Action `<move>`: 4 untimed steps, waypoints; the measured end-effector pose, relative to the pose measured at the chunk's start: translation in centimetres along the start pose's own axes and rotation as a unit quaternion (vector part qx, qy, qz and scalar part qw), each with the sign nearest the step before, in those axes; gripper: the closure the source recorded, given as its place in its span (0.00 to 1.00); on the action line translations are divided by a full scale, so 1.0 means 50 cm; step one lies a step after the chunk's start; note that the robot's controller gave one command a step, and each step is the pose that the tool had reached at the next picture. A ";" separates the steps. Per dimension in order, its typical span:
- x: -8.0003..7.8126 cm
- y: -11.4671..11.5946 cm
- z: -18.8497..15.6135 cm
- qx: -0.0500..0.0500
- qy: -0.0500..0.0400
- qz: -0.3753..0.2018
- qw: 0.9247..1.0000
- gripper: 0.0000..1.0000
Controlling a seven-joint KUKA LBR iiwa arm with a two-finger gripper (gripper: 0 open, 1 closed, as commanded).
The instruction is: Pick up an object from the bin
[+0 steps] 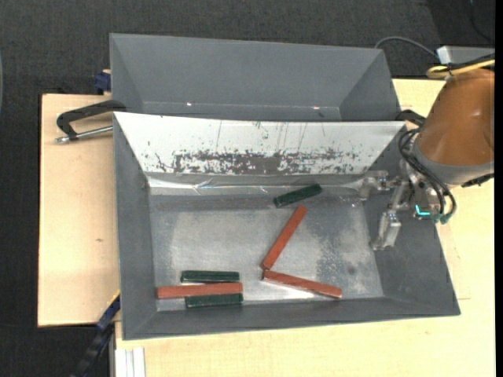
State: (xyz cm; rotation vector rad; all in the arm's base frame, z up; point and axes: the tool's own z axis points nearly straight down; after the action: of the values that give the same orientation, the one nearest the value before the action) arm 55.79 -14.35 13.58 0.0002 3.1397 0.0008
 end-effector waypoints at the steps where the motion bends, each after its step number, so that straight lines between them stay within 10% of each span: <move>1: 0.028 0.094 0.053 0.001 -0.001 0.023 1.000 0.00; 2: 0.106 0.134 0.078 -0.001 0.001 0.105 0.994 0.00; 4: 0.094 0.290 0.129 0.000 -0.001 0.018 1.000 0.00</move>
Offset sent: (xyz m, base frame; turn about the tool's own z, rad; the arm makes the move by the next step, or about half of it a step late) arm -0.0669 0.0620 -0.0433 0.2370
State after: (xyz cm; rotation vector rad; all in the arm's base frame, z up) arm 51.12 0.14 7.10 0.0572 3.1382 0.0013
